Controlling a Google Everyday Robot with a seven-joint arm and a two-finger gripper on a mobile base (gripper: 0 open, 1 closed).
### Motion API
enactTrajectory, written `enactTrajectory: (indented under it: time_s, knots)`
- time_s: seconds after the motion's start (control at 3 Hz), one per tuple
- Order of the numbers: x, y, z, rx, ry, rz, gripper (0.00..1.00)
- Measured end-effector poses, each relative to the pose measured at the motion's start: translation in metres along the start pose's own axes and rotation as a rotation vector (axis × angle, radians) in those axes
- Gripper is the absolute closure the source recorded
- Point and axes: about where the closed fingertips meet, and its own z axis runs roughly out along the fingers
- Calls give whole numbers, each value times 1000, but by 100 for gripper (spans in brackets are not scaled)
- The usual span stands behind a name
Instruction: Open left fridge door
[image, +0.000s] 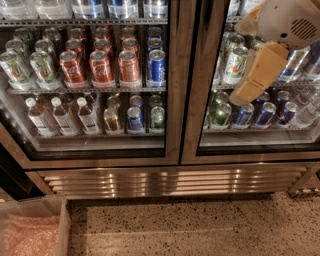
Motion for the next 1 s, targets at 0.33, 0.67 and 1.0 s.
enactTrajectory:
  time_s: [0.33, 0.67, 1.0]
  knots:
    - [-2, 1, -2, 2, -6, -1, 0]
    - [0, 3, 0, 4, -25, 22, 0]
    - [-27, 1, 27, -36, -70, -18, 0]
